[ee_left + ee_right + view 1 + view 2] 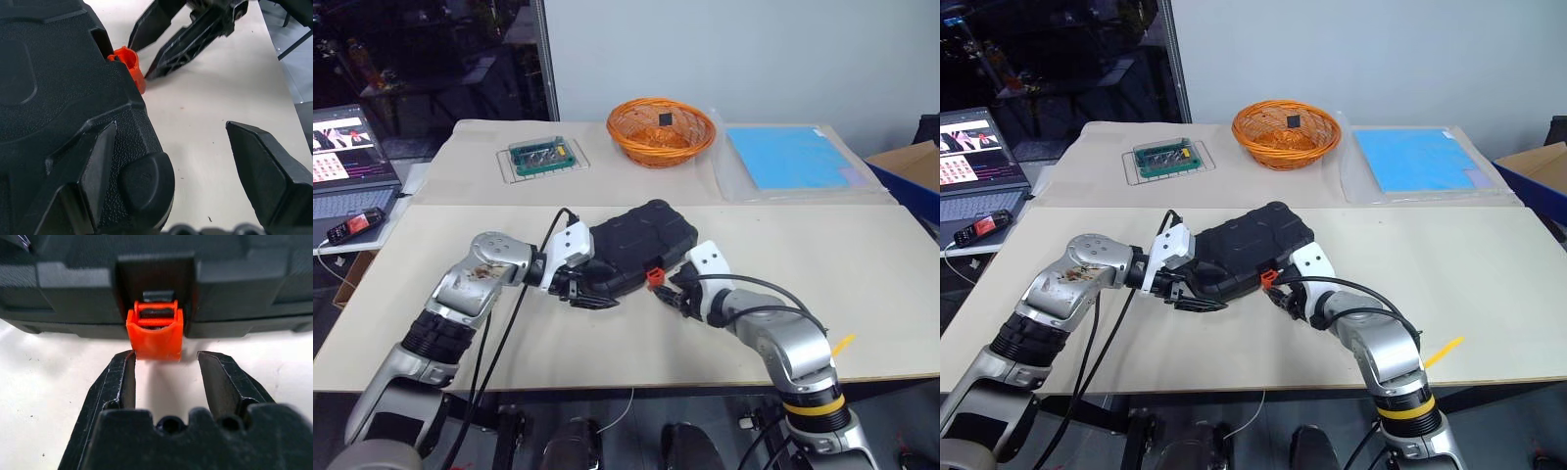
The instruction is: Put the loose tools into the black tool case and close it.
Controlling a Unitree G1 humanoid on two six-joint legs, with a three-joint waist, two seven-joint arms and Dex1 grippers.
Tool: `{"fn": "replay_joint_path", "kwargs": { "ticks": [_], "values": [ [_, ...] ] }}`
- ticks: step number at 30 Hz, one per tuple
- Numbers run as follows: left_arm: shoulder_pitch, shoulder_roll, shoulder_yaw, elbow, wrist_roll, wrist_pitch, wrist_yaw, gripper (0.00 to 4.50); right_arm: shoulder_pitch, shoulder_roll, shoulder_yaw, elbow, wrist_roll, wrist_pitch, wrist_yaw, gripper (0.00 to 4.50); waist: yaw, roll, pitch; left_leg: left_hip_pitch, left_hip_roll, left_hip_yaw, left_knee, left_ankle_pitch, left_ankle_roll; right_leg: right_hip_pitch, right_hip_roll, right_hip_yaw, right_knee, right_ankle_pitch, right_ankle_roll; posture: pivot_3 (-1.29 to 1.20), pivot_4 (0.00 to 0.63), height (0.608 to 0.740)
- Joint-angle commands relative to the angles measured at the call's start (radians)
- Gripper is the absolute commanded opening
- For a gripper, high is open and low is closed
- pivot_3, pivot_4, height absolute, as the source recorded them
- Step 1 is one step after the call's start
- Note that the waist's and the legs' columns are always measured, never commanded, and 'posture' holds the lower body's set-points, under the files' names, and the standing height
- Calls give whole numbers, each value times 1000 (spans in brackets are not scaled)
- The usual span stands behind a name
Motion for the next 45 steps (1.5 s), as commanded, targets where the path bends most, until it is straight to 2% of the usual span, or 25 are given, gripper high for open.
{"fn": "replay_joint_path", "kwargs": {
  "ticks": [1,4,12,25,29,30,38,45],
  "values": [
    [50,25,-41,24,48,35,-4,3840,-31,19,-5,-10,22,-35,10,2347,-2,0,0,0,0,0,0,0,0,0,0,0,0,0,0,0,150,740],
    [56,29,-37,15,47,40,-3,3840,-36,26,-2,-5,21,-32,9,2347,-4,0,0,0,1,0,0,0,0,0,0,0,0,-3,6,0,150,740],
    [69,34,-31,-3,45,49,2,3840,-32,72,6,38,9,-82,-14,2347,-3,0,0,0,1,0,-2,0,0,-2,0,0,0,-3,5,0,150,740],
    [72,38,-30,-11,45,56,4,3840,-2,88,34,90,-18,-162,-32,2347,-4,0,0,0,1,1,-5,0,-1,-3,0,1,-2,-3,4,0,150,740],
    [71,36,-30,-9,46,55,4,3840,-5,87,33,92,-16,-167,-30,1281,-5,0,0,0,1,1,-6,0,-1,-3,0,1,-4,-3,4,0,150,740],
    [71,35,-30,-10,45,55,5,3840,-5,86,33,91,-16,-167,-31,1175,-5,0,0,0,1,1,-6,0,-1,-3,0,1,-4,-3,4,0,150,740],
    [76,29,-31,-10,49,54,16,3840,8,32,44,-33,-27,-102,-38,1177,-2,0,0,-1,1,1,-7,0,-1,-3,0,1,-6,-3,4,0,150,740],
    [82,20,-40,-12,51,52,23,3840,-50,26,71,-86,-24,-18,-59,1177,0,0,0,-3,0,1,-8,-1,-1,-4,0,0,-10,0,0,0,150,740]
  ]
}}
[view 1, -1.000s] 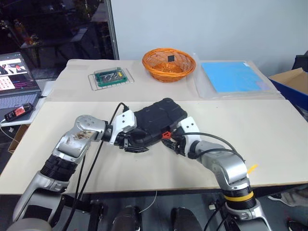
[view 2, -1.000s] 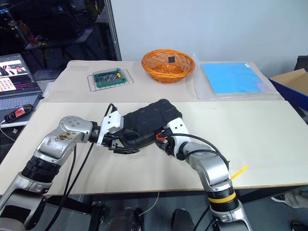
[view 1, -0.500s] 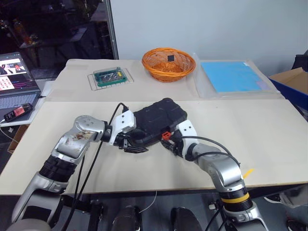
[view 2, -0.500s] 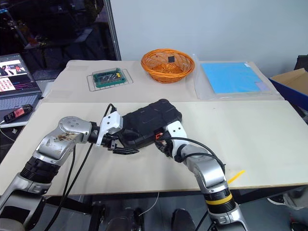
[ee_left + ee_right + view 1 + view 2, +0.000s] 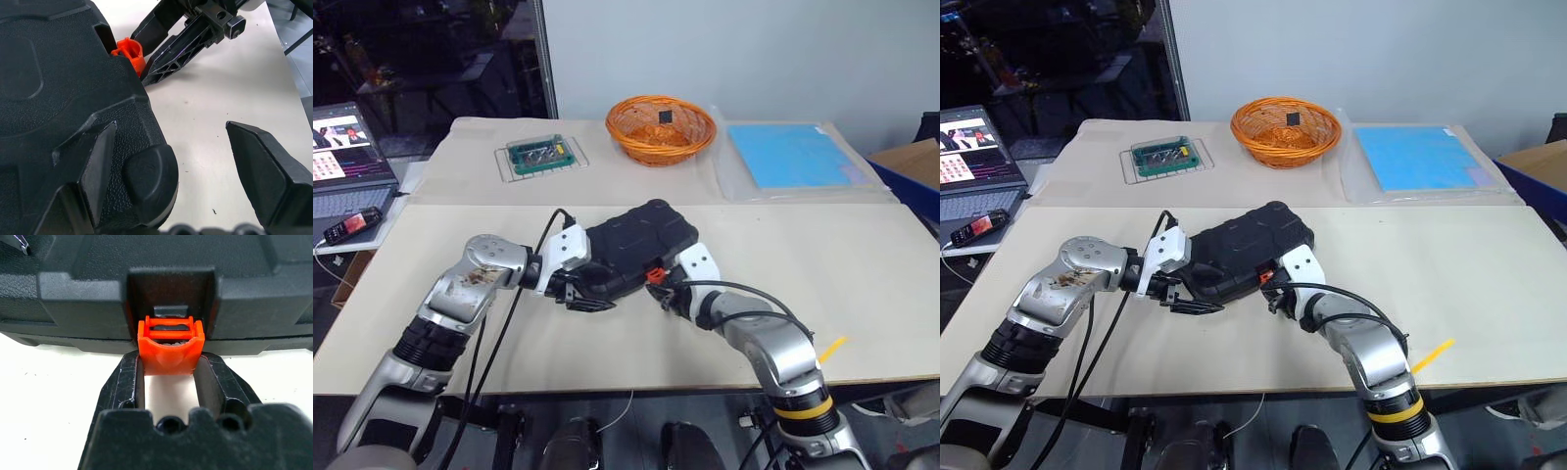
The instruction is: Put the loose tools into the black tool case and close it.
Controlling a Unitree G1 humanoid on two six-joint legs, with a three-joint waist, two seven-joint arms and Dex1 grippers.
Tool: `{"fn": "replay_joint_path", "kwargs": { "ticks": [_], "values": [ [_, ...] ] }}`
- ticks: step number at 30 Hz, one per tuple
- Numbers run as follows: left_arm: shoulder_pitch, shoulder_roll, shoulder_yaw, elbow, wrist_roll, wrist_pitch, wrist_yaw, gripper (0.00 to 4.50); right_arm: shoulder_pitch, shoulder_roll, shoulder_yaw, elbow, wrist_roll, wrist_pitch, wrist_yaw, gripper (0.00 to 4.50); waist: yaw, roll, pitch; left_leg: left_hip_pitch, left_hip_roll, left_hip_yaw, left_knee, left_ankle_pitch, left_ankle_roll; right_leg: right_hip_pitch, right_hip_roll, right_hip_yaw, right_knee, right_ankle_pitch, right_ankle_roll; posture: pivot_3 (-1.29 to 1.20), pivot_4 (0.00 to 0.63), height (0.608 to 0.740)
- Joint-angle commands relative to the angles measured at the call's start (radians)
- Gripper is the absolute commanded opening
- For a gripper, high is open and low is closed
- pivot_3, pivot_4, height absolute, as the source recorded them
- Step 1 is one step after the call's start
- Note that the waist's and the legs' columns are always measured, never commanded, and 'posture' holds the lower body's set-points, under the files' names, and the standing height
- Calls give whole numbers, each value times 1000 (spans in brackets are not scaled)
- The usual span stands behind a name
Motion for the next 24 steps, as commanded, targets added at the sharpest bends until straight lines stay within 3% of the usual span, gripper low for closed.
{"fn": "replay_joint_path", "kwargs": {
  "ticks": [1,5,7,11,16,20,21,23,24],
  "values": [
    [46,-1,-61,46,49,49,7,3840,-59,8,6,-66,3,27,-6,1177,0,0,0,0,0,0,0,0,0,0,0,0,0,0,0,0,150,740],
    [41,-10,-67,49,52,42,11,3840,-104,28,2,13,6,10,-2,1177,0,0,0,0,0,0,0,0,0,0,0,0,0,0,0,0,150,740],
    [40,-15,-69,47,53,43,13,3840,-114,25,6,51,7,-11,18,2177,-3,0,0,1,0,0,0,0,0,1,0,0,0,0,1,0,150,740],
    [41,-24,-69,51,57,43,19,3840,-98,0,-14,19,11,-1,28,3406,-3,0,0,3,1,0,0,0,0,2,0,-1,0,-1,5,0,150,740],
    [47,-32,-65,72,65,27,25,3840,-27,-92,-76,-151,92,123,87,3406,4,0,0,2,1,0,0,0,0,1,0,-1,-1,1,2,0,150,740],
    [49,-41,-66,75,68,26,33,3840,3,-93,-118,-192,126,168,76,3406,4,0,0,2,1,0,0,0,0,2,0,-1,-2,1,1,0,150,740],
    [48,-43,-66,76,68,26,36,3840,10,-83,-125,-191,133,169,73,2905,4,0,0,2,1,0,0,0,0,2,0,-1,-2,0,2,0,150,740],
    [48,-45,-66,80,69,24,38,3840,14,-69,-125,-181,133,161,66,2423,4,0,0,2,1,0,0,0,0,2,0,-1,-2,-2,6,0,150,740],
    [49,-45,-65,80,69,23,38,3840,3,-54,-121,-155,127,148,56,1907,5,0,0,2,1,0,0,0,0,2,0,-1,-2,-2,6,0,150,740]
  ]
}}
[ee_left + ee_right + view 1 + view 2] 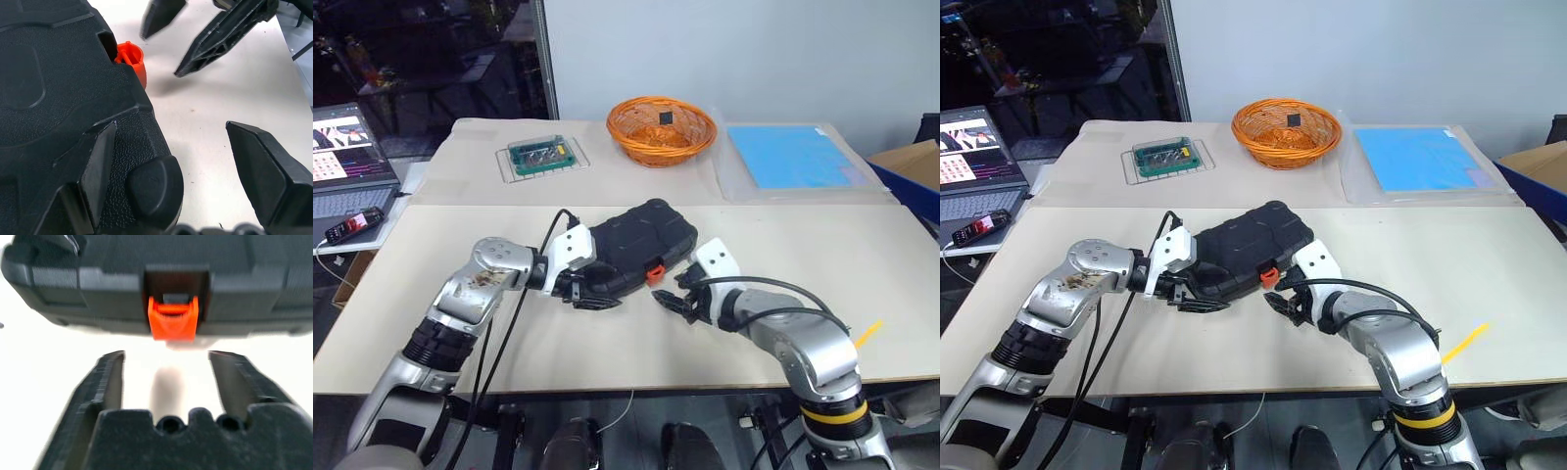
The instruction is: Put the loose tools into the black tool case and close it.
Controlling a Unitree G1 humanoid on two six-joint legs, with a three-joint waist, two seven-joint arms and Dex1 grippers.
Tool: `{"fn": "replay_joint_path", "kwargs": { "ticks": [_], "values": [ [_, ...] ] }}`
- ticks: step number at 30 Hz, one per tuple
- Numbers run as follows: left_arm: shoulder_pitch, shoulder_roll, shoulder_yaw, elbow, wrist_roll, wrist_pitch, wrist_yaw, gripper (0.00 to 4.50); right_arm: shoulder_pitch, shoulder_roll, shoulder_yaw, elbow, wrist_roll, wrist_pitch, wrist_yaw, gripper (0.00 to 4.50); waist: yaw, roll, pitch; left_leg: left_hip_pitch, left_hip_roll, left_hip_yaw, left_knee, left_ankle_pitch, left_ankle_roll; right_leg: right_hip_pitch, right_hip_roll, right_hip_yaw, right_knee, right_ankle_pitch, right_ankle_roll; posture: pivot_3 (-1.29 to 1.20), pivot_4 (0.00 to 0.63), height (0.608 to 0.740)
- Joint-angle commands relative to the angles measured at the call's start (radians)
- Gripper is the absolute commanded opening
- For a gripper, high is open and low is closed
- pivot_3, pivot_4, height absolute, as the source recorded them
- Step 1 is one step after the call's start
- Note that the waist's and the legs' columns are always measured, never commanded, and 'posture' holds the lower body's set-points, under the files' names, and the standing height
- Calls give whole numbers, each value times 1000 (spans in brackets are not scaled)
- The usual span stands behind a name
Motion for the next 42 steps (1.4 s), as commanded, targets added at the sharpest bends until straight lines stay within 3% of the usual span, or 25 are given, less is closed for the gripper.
{"fn": "replay_joint_path", "kwargs": {
  "ticks": [1,5,6,11,17,22,32,42],
  "values": [
    [48,-1,-64,64,56,28,4,3840,-30,36,-10,25,0,-39,-27,1646,0,0,0,0,0,0,0,0,0,0,0,0,0,0,0,0,150,740],
    [54,-1,-64,63,57,26,5,3840,-103,92,19,176,-45,-127,-63,181,-1,1,0,0,0,0,0,0,0,0,-1,0,0,0,0,0,150,740],
    [54,-2,-65,63,57,26,6,3840,-125,108,19,210,-51,-146,-70,20,-2,0,0,0,0,0,0,0,0,0,-1,0,0,0,0,0,150,740],
    [55,-6,-65,67,61,25,6,3840,-155,122,23,266,-68,-194,-63,20,-8,1,-1,0,0,0,0,0,0,-1,-1,0,0,2,-3,0,150,740],
    [63,-11,-57,76,69,20,11,3840,-34,66,-23,77,13,-158,10,20,-3,2,-1,0,0,0,-1,0,0,-2,-1,0,0,2,-3,0,150,740],
    [75,-13,-55,67,67,25,17,3840,3,111,-89,52,44,-268,1,20,-1,3,-2,0,0,1,-1,0,0,-2,-1,0,-1,2,-2,0,150,740],
    [70,-13,-50,37,61,58,27,3840,-19,174,2,389,-86,-559,0,20,-5,6,-5,0,0,1,-2,0,0,-2,-1,0,-1,1,-1,0,150,740],
    [79,-17,-46,6,57,100,50,3840,35,157,107,504,-202,-703,13,20,-8,3,-24,9,0,1,-12,0,-2,1,-2,1,-3,0,-1,0,150,740]
  ]
}}
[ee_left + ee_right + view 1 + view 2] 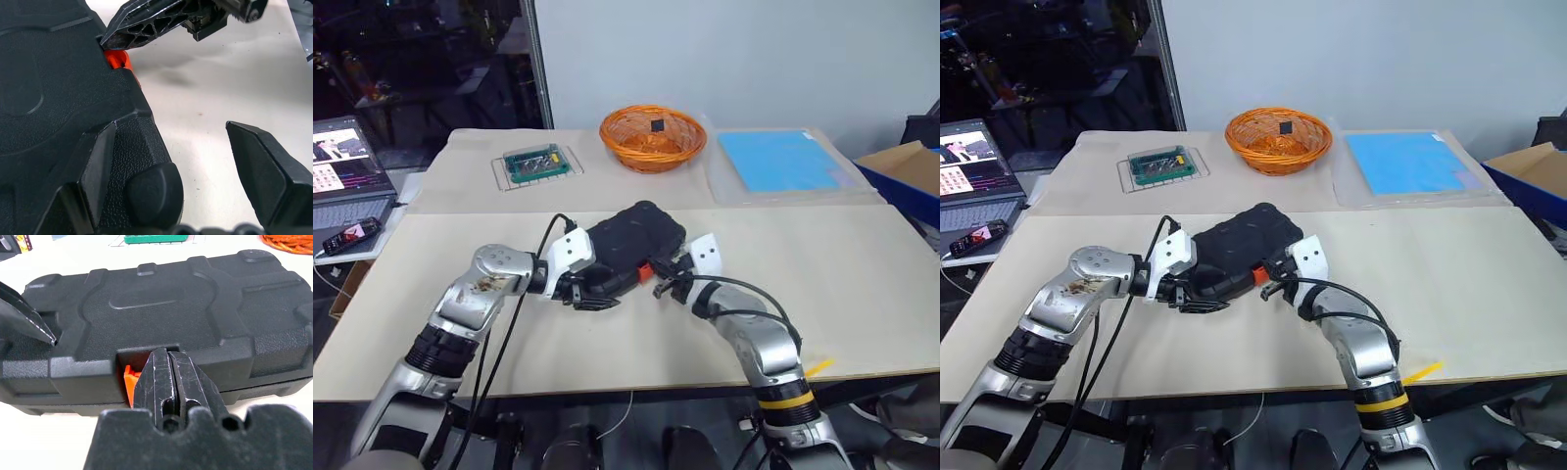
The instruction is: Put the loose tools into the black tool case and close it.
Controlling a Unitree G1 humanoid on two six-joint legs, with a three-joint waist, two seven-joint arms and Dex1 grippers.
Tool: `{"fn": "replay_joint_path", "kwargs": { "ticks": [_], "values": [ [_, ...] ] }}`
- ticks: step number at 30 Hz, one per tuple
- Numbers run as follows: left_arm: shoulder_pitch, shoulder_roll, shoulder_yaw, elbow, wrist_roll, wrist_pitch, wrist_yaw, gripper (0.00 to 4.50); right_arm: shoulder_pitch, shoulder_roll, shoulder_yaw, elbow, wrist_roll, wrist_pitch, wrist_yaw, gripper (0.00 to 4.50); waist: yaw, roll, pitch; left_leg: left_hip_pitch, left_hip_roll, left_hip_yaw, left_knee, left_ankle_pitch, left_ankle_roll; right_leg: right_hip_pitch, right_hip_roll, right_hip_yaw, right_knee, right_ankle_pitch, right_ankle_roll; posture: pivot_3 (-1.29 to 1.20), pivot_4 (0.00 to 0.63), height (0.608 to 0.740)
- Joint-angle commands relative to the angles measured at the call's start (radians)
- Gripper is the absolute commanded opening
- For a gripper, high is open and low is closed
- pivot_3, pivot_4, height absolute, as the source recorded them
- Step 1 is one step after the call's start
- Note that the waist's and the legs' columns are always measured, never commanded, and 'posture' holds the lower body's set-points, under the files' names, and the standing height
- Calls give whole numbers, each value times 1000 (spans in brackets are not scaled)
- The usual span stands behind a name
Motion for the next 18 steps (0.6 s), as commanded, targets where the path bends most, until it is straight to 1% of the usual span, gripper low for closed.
{"fn": "replay_joint_path", "kwargs": {
  "ticks": [1,7,12,15,18],
  "values": [
    [40,-2,-63,28,29,58,0,3840,32,-12,75,81,-67,-25,6,20,0,0,-3,0,0,0,-1,0,0,0,0,0,0,0,0,0,150,740],
    [44,-9,-72,57,46,44,12,3840,31,-44,164,141,-189,-93,12,20,-1,-1,-6,5,0,0,-2,0,-1,3,-1,1,-1,-1,-1,0,150,740],
    [40,-21,-74,78,55,33,17,3840,38,-54,215,195,-270,-140,13,20,-2,-1,-19,9,0,0,-4,0,-1,4,-5,0,-1,-1,-1,0,150,740],
    [41,-29,-71,89,60,26,18,3840,33,-57,229,229,-311,-156,10,20,-3,-1,-25,11,0,0,-6,0,-1,4,-6,0,-1,-1,-1,0,150,740],
    [42,-37,-67,88,61,27,19,3840,43,-64,215,228,-318,-162,22,20,-1,0,-27,13,0,0,-7,0,-1,5,-7,-1,-2,-1,-1,0,150,740]
  ]
}}
